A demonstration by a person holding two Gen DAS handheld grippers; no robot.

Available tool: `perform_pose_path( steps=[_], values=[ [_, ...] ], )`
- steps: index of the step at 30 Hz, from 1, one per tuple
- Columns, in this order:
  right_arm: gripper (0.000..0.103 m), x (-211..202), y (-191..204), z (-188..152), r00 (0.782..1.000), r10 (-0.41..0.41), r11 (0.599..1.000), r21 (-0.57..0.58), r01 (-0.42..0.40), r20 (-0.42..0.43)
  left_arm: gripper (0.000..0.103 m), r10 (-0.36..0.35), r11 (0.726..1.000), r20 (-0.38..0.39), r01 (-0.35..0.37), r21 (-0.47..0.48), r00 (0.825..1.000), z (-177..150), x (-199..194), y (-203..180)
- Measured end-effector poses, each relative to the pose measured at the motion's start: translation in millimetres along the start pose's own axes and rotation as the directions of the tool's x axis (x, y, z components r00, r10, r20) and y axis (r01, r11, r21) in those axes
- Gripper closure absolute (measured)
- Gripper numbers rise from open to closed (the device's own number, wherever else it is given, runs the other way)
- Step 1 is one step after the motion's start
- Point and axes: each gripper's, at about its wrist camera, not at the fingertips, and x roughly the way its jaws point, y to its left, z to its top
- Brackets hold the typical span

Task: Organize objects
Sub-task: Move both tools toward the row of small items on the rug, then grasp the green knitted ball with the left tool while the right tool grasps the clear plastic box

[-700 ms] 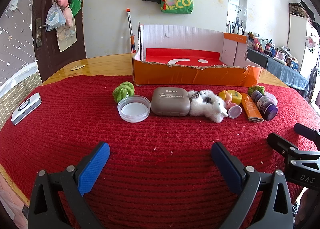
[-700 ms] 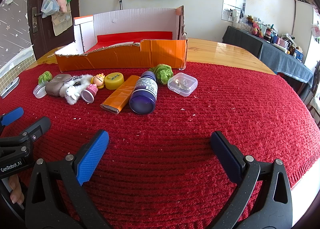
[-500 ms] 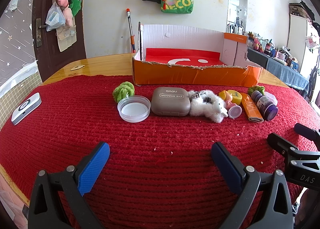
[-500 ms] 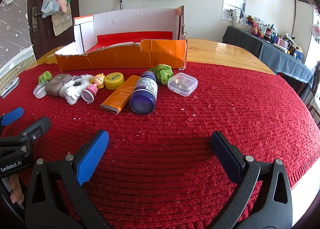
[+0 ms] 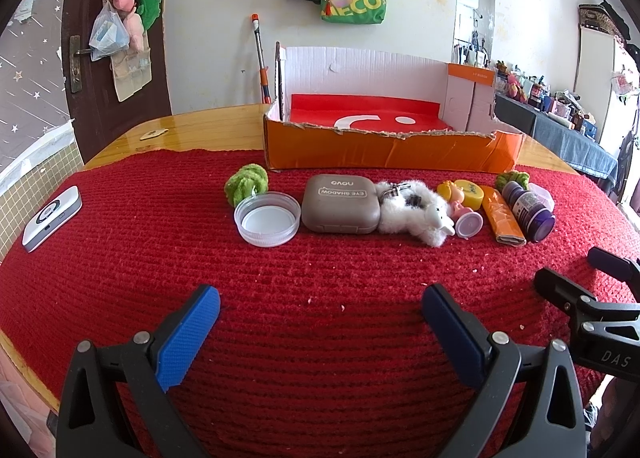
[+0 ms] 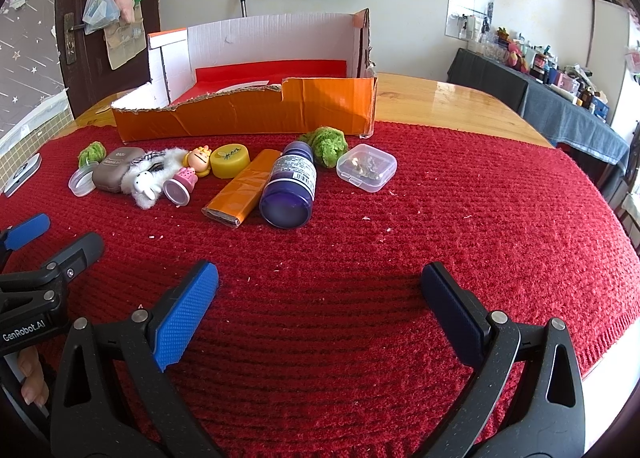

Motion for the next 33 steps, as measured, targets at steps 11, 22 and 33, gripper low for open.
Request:
perform_pose_path(
  steps=[11, 22, 33],
  values=[
    [0.0, -6, -5, 27, 1.0, 0.004, 1.0, 0.018, -0.004, -0.001, 0.0, -0.039, 0.999, -0.013, 0.039, -0.018, 0.999, 31, -9, 18],
    [0.0, 14, -45, 73, 0.998, -0.033, 0.994, 0.098, 0.037, -0.049, 0.0, -0.039, 0.998, -0.075, 0.035, -0.051, 0.996, 82, 15, 63],
    [0.0, 37, -65, 78, 0.99, -0.048, 0.996, 0.064, 0.057, -0.135, 0.012, -0.063, 0.997, -0.177, 0.054, -0.053, 0.982, 90, 49, 86]
  ],
)
